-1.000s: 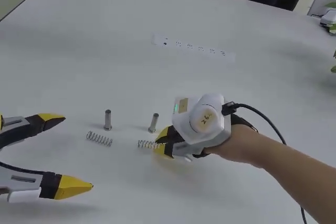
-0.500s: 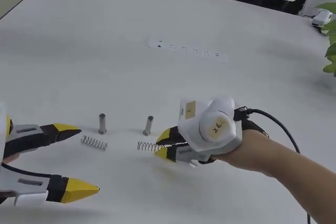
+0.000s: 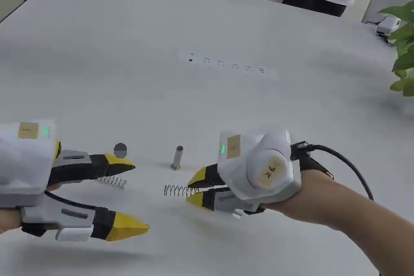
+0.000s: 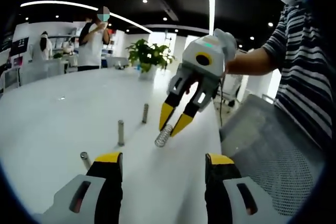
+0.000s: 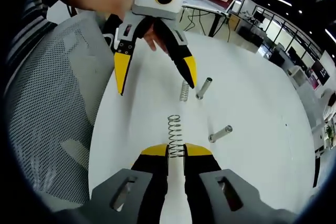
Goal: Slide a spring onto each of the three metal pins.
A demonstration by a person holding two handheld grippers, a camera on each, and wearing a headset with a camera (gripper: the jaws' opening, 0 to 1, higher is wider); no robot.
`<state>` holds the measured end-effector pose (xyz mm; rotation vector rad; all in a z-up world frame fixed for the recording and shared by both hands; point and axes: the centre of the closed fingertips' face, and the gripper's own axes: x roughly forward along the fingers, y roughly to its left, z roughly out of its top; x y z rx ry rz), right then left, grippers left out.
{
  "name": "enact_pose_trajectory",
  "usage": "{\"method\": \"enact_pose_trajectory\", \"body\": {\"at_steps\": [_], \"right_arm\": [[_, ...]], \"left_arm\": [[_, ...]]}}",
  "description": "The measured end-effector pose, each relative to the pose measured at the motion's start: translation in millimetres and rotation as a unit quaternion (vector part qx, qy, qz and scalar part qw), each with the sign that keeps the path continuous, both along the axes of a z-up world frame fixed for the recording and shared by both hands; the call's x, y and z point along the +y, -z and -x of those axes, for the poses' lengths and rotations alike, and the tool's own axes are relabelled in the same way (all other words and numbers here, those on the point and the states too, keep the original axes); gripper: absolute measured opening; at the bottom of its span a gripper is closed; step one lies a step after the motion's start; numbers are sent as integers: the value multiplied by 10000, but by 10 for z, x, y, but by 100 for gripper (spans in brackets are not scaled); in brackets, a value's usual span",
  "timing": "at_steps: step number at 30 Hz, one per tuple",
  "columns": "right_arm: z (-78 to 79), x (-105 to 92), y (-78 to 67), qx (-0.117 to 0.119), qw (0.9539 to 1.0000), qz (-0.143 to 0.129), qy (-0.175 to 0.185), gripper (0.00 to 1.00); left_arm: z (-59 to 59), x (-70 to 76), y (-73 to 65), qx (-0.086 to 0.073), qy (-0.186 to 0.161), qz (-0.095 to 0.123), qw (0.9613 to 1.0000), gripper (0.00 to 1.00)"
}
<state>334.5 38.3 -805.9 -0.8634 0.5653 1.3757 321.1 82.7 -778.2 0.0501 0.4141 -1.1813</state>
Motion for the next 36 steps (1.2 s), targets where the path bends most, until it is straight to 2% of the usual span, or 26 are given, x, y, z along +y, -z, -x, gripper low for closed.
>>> {"method": "enact_pose_trajectory", "body": {"at_steps": [4,12,23,36], "right_arm": [[13,27,-38,-41,10000,-43,-22,8],[55,77,-76,-82,9999,-93,-88,8],[84,94,-120,-126,9997,-182,-58,8],[102,91,-151,-183,9996,-211,-62,8]], "left_arm": [[-24,-40,8,-36,84,-15,10000,50],[-14,-158,-12,-24,252,93,9996,38],[-26,-313,-4,-54,400,123,9991,26],[-22,-333,-20,-105,567,95,9983,17]]}}
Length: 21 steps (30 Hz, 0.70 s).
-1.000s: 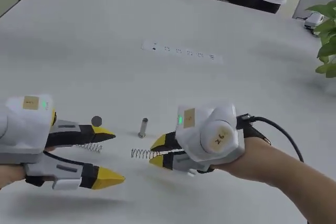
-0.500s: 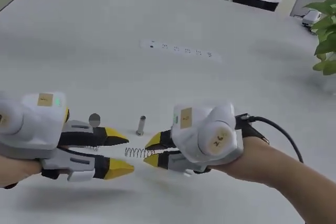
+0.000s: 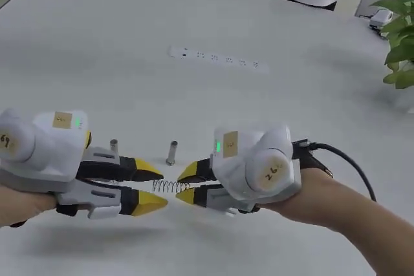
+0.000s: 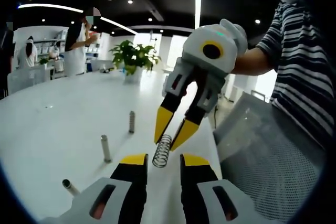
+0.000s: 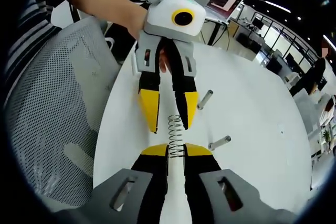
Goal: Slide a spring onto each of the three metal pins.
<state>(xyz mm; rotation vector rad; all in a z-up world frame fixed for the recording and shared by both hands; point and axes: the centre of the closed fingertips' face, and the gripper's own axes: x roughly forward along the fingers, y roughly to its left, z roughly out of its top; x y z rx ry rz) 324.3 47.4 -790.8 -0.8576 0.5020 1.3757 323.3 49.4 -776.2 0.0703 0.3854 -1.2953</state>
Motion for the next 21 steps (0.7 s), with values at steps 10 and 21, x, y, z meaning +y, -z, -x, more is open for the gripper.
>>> {"method": "enact_pose_trajectory", "body": {"at_steps": [10,21], "right_arm": [[37,10,-25,6,10000,-28,-65,8],[77,20,-19,37,9999,-69,-91,8]], "left_arm": [[21,10,-17,-83,183,-28,9998,4],[72,8,-19,-152,394,-76,9991,2]]}}
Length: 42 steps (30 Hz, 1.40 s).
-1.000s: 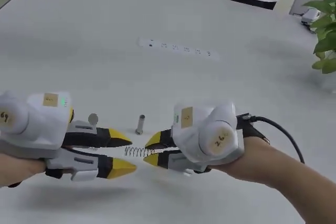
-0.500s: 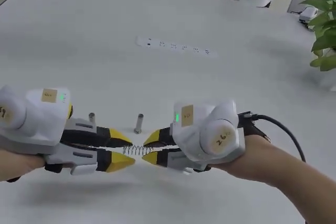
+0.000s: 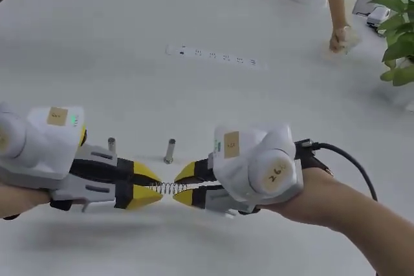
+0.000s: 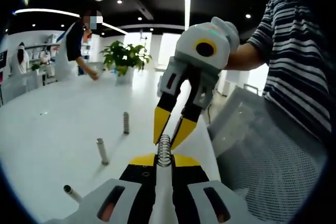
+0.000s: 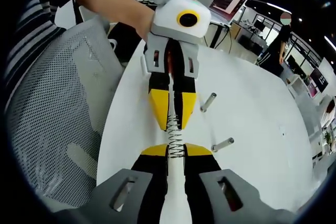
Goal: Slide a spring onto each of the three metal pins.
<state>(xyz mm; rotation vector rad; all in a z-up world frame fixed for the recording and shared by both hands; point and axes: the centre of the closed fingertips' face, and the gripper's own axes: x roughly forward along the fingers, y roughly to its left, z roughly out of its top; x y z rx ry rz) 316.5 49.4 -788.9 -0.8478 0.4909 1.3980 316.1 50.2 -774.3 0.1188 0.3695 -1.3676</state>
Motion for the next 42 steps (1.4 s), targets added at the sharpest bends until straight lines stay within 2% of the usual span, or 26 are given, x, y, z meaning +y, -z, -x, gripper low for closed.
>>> {"method": "enact_pose_trajectory", "body": {"at_steps": [14,18,24,30,42], "right_arm": [[22,-54,6,130,9998,-78,114,10],[42,-106,54,191,9997,-27,141,12],[79,-125,87,230,9997,-17,87,8],[93,-105,52,60,9999,-39,-79,8],[118,-85,-118,-229,9991,10,-365,7]], "left_arm": [[39,-49,9,55,128,-17,9999,2],[74,-47,33,62,203,-79,9997,2],[93,-41,40,90,217,-93,9997,2],[93,-13,52,100,200,-127,9997,2],[108,-8,64,58,188,-189,9996,2]]}}
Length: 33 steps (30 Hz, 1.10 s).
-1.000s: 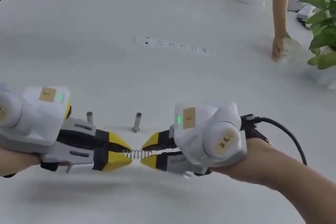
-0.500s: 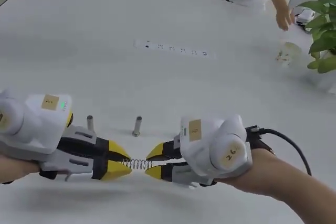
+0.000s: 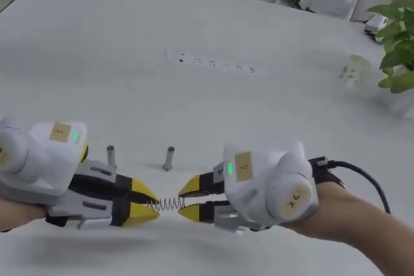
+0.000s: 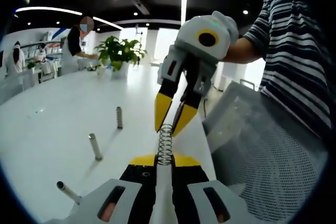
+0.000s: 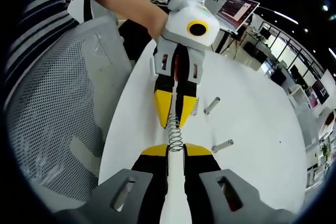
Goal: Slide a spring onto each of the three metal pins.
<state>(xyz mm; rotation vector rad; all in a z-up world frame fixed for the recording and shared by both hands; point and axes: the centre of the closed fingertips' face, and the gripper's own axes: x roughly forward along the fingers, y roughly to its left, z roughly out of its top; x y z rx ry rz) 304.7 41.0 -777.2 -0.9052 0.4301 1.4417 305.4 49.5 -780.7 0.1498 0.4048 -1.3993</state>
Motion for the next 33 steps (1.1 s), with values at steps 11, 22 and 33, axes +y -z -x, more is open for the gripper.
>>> {"method": "enact_pose_trajectory", "body": {"at_steps": [11,22,33], "right_arm": [[10,86,-147,-170,9996,-16,-239,7],[25,249,-290,169,9987,-465,-152,8],[75,422,-331,213,9971,-720,-160,7]], "left_arm": [[-7,9,-9,-28,-33,0,10000,2],[-17,0,-8,-61,-35,-24,10000,2],[13,-66,-9,-82,47,-34,9999,2]]}}
